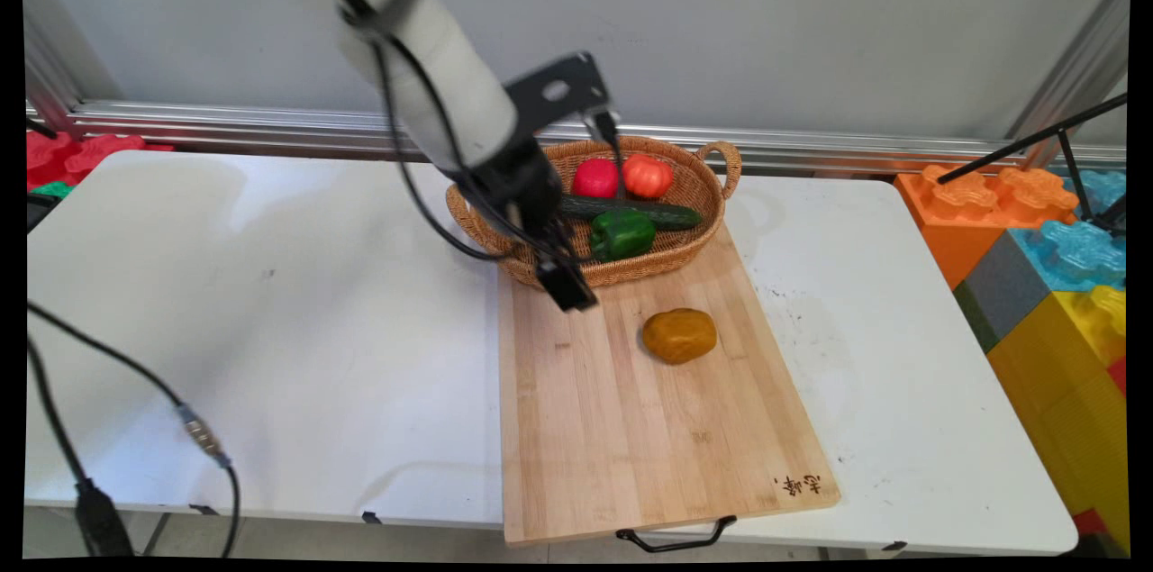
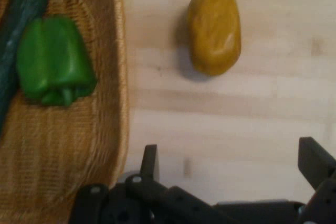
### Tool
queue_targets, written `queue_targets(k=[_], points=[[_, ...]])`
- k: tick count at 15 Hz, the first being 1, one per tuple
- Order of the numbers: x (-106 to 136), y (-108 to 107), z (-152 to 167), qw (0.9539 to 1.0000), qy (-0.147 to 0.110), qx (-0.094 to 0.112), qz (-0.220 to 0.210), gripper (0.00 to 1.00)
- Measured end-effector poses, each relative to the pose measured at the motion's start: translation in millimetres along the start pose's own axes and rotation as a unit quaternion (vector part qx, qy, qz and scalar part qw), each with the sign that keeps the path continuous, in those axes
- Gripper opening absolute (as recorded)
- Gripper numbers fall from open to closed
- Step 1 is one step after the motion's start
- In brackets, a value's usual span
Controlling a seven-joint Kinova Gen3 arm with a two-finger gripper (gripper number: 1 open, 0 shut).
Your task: Pick up the potato from the cutting board
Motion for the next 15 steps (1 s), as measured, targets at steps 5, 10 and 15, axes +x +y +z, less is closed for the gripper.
queue_targets(k=[5,10,15], points=[[21.4,7.8,61.4,0.9998,0.009,-0.012,-0.016,1.00],[31.0,11.2,102.1,0.9997,0.018,-0.010,-0.014,1.00],[37.0,10.3,140.2,0.9990,0.040,0.004,-0.018,1.00]])
